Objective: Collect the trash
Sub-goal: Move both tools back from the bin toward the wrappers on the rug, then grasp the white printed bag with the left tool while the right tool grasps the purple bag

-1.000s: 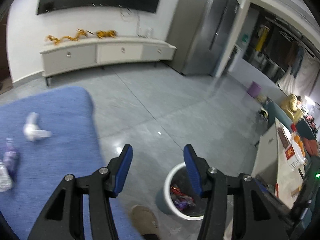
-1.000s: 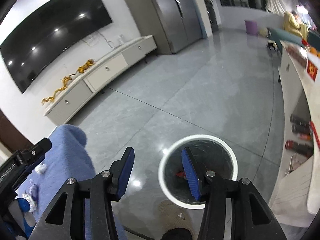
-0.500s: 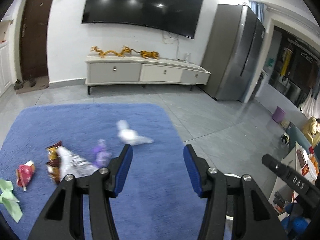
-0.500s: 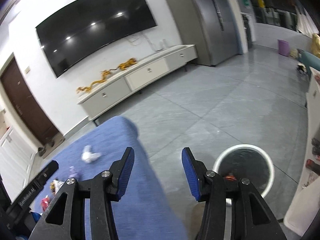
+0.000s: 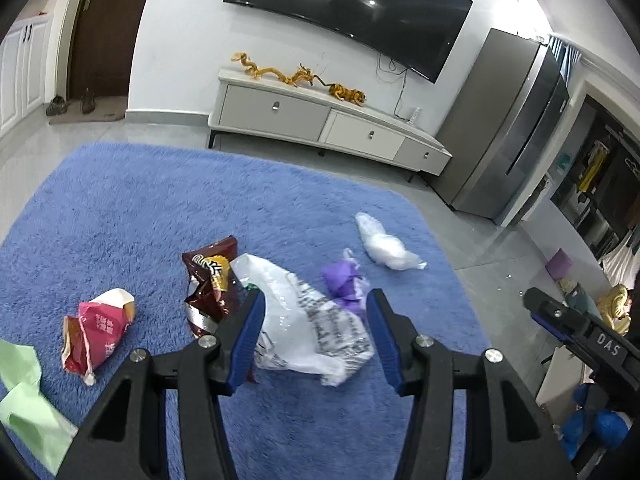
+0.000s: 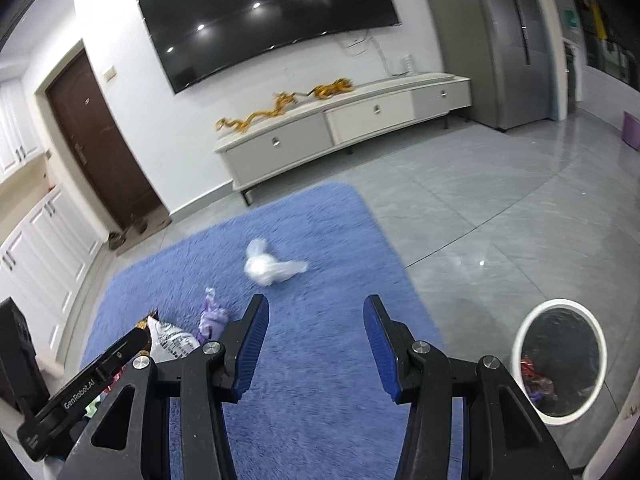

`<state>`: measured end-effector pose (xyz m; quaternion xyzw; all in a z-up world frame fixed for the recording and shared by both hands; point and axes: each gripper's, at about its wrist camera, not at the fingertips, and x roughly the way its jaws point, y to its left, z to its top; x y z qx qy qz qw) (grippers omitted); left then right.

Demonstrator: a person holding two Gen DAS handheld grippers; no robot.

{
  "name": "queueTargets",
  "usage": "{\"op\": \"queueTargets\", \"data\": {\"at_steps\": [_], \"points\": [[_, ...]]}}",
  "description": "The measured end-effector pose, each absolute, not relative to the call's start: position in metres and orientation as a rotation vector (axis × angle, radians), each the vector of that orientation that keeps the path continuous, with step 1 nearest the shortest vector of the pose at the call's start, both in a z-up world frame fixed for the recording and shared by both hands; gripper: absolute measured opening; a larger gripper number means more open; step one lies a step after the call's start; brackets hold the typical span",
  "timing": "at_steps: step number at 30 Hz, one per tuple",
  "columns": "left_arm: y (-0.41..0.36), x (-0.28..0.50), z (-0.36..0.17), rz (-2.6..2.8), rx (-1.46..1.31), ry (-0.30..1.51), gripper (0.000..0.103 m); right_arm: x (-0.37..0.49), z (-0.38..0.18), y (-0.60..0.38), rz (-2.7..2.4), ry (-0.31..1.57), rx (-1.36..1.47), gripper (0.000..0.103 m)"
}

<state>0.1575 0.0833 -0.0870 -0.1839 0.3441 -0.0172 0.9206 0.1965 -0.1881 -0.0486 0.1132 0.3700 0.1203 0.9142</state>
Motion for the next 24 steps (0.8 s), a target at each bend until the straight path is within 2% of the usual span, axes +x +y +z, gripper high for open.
{"op": "queueTargets", "data": {"at_steps": [19, 24], "points": [[0.064, 0.189, -0.136, -0.081, -0.255, 0.829, 0.05, 0.249, -0.09, -0.105, 0.525, 0.863, 0.162, 0.047], [0.076, 0.192, -0.141, -0.115, -0.336, 0.839, 0.043, 0.257, -0.102, -0.09, 0.565, 0.904, 0.158, 0.046]]}}
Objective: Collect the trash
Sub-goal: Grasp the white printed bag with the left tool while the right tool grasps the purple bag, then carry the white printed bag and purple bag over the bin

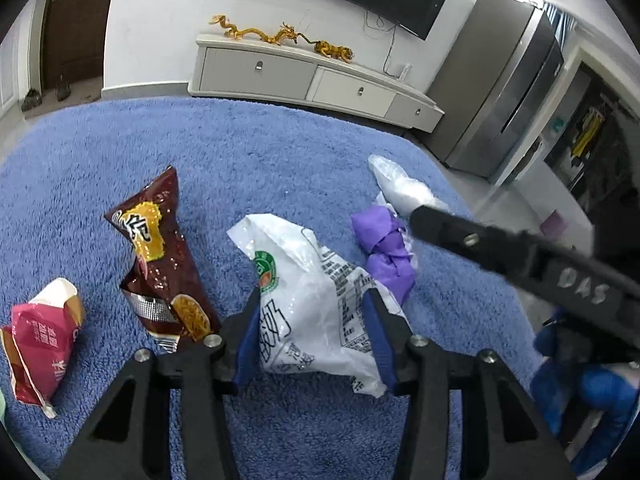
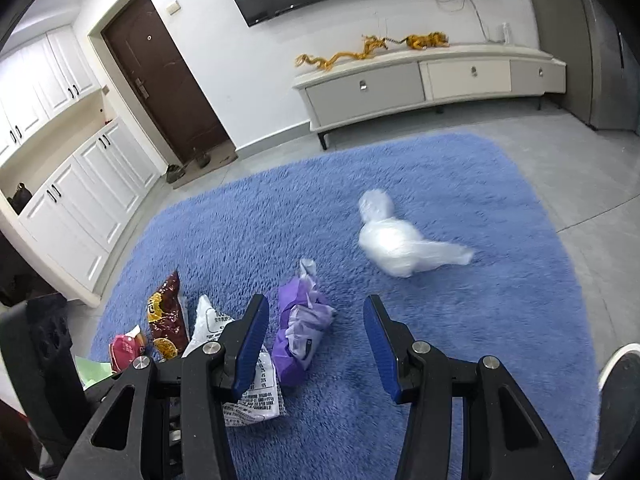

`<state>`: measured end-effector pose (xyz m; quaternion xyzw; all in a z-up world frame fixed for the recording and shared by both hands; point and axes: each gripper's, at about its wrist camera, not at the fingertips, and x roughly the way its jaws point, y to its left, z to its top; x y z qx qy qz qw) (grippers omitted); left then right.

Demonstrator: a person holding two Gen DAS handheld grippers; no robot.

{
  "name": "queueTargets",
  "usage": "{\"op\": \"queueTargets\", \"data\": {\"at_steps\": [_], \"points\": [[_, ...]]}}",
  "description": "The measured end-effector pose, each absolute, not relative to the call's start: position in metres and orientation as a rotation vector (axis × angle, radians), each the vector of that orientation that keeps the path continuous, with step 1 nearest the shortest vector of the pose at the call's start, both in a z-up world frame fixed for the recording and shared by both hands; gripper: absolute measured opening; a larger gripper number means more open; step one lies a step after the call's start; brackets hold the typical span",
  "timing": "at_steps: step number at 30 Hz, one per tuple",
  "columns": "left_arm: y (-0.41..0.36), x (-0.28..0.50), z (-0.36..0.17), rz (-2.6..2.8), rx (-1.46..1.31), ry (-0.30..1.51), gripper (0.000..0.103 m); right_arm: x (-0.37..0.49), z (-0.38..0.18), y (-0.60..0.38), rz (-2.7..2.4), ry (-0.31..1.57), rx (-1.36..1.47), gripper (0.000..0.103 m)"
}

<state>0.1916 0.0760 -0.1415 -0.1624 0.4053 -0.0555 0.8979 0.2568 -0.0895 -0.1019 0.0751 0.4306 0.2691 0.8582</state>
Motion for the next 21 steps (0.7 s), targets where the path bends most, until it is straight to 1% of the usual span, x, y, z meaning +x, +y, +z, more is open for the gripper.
{"op": "queueTargets", "data": {"at_steps": [1, 2, 3, 5, 8, 9, 13, 21], "points": [[0.077, 0.191, -0.142, -0.118, -0.34, 0.838, 0.042, 0.259, -0.107, -0.088, 0.572, 0.919, 0.168, 0.046], [0.077, 0.191, -0.143, -0.122, -0.341, 0.837, 0.038, 0.261, -0.109, -0.087, 0.575, 0.929, 0.173, 0.046], [0.075, 0.191, -0.143, -0.128, -0.339, 0.838, 0.034, 0.263, -0.112, -0.087, 0.58, 0.937, 0.178, 0.044], [0.076, 0.193, -0.143, -0.132, -0.334, 0.837, 0.032, 0.266, -0.118, -0.088, 0.591, 0.96, 0.198, 0.041], [0.074, 0.191, -0.143, -0.137, -0.326, 0.831, 0.028, 0.27, -0.124, -0.091, 0.612, 0.98, 0.229, 0.03], [0.073, 0.191, -0.142, -0.139, -0.322, 0.826, 0.027, 0.27, -0.125, -0.093, 0.623, 0.977, 0.245, 0.029], [0.07, 0.183, -0.135, -0.157, -0.313, 0.788, 0.024, 0.266, -0.117, -0.108, 0.611, 0.947, 0.275, 0.027], [0.07, 0.164, -0.109, -0.179, -0.37, 0.705, 0.022, 0.231, -0.072, -0.143, 0.542, 0.836, 0.272, 0.027]]}}
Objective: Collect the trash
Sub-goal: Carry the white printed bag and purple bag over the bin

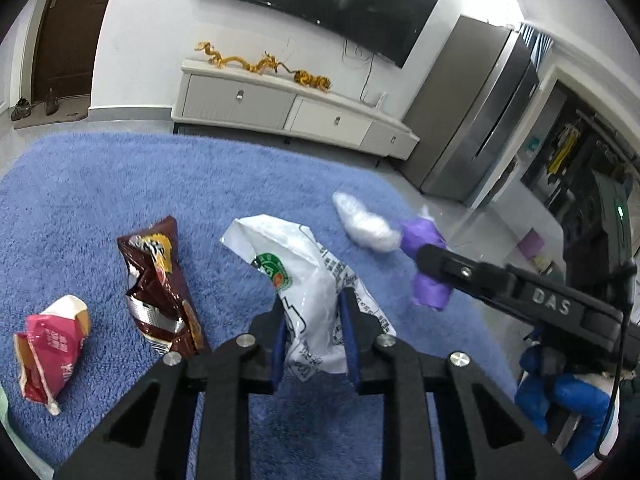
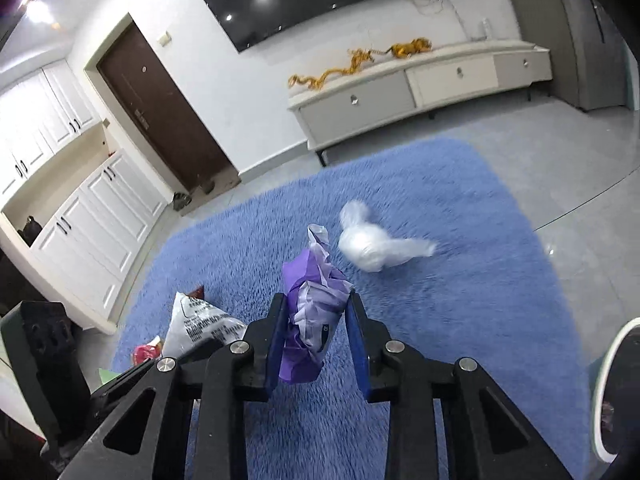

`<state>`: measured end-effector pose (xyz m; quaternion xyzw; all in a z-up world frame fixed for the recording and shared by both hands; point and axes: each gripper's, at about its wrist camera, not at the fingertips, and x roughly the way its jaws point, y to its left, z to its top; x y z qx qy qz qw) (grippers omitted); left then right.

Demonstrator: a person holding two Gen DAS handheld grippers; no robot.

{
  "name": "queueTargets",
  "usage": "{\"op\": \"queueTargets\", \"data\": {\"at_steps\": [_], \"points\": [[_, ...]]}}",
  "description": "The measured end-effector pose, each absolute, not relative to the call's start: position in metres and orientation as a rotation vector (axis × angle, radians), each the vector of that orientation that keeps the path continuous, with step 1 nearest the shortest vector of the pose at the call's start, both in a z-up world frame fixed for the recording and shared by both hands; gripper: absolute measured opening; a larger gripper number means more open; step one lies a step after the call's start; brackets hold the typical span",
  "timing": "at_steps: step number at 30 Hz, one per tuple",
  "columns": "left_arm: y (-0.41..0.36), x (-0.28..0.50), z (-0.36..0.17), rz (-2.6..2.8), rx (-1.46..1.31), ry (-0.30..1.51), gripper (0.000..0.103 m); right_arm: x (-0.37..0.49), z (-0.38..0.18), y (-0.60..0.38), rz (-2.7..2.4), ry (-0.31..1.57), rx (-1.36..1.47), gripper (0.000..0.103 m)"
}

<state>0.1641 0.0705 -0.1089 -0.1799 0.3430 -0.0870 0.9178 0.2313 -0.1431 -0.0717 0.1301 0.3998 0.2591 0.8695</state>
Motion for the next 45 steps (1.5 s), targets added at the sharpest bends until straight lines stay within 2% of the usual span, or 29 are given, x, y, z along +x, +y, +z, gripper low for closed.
{"op": "queueTargets", "data": {"at_steps": [14, 30, 38, 45], "points": [[0.035, 0.117, -0.045, -0.159, -0.34, 0.632, 0.022, 0.164, -0.01, -0.177, 0.432, 0.697, 0.266, 0.027], [-0.059, 0.064, 0.036, -0.274, -0.261, 0.534, 0.022, 0.064, 0.068, -0.286, 0.162, 0.484, 0.211, 0.027], [-0.128, 0.073, 0.041, -0.348, -0.189, 0.564, 0.022, 0.056, 0.055, -0.347, 0.032, 0.478, 0.235, 0.027], [-0.201, 0.109, 0.016, -0.422, -0.094, 0.645, 0.022, 0.072, 0.001, -0.421, -0.097, 0.57, 0.315, 0.027]]}}
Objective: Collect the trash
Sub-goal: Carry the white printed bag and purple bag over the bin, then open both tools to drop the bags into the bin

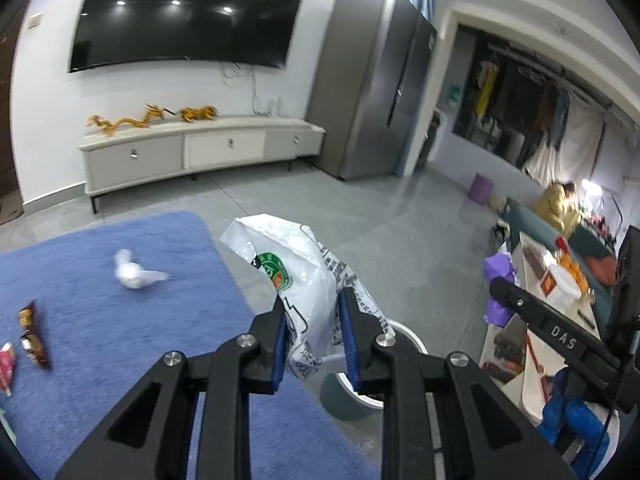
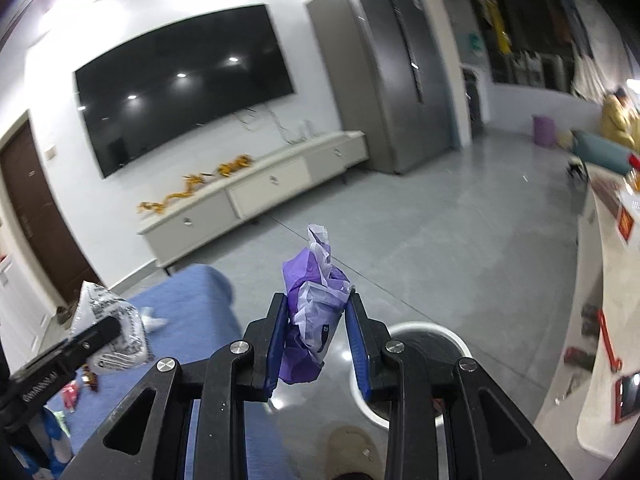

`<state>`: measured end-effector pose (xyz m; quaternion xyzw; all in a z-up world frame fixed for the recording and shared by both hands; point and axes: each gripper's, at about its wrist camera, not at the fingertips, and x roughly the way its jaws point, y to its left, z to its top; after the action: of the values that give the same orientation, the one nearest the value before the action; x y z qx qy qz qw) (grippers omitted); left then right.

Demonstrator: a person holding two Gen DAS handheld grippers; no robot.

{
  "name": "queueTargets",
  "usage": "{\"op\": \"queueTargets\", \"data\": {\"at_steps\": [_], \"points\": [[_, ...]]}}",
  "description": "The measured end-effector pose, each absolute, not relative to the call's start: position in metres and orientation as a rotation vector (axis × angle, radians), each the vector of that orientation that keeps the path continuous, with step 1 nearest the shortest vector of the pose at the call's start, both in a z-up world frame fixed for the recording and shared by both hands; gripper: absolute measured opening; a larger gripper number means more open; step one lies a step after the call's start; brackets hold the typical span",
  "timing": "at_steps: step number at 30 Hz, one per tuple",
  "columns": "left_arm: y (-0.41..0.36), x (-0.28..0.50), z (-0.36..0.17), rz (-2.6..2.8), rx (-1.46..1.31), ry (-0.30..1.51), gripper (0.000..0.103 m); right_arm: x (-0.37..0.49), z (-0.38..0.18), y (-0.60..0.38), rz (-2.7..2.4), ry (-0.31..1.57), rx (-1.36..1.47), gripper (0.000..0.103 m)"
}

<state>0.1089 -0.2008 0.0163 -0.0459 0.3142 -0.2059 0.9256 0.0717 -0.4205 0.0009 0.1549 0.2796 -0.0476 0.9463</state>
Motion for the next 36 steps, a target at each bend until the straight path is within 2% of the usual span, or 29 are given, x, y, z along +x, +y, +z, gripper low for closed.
{"op": "queueTargets", "data": {"at_steps": [10, 17, 25, 26, 30, 36], "points": [[-0.335, 0.177, -0.061, -0.54, 0.1, 0.815, 0.022, 0.109, -0.088, -0.511, -0.227, 0.722, 0.426, 0.028], [-0.409, 0.225, -0.131, -0.574, 0.215, 0.936, 0.023, 0.14, -0.145, -0.541, -0.261, 0.83, 0.448, 0.03], [-0.454, 0.256, -0.186, -0.595, 0.263, 1.041, 0.025, 0.164, -0.203, -0.562, -0.291, 0.926, 0.484, 0.03], [-0.457, 0.259, -0.19, -0.597, 0.258, 1.052, 0.028, 0.165, -0.207, -0.565, -0.298, 0.935, 0.484, 0.03], [-0.459, 0.267, -0.202, -0.608, 0.23, 1.098, 0.038, 0.166, -0.223, -0.574, -0.321, 0.957, 0.499, 0.04], [-0.458, 0.27, -0.206, -0.608, 0.195, 1.124, 0.04, 0.159, -0.232, -0.577, -0.351, 0.981, 0.519, 0.041]]}}
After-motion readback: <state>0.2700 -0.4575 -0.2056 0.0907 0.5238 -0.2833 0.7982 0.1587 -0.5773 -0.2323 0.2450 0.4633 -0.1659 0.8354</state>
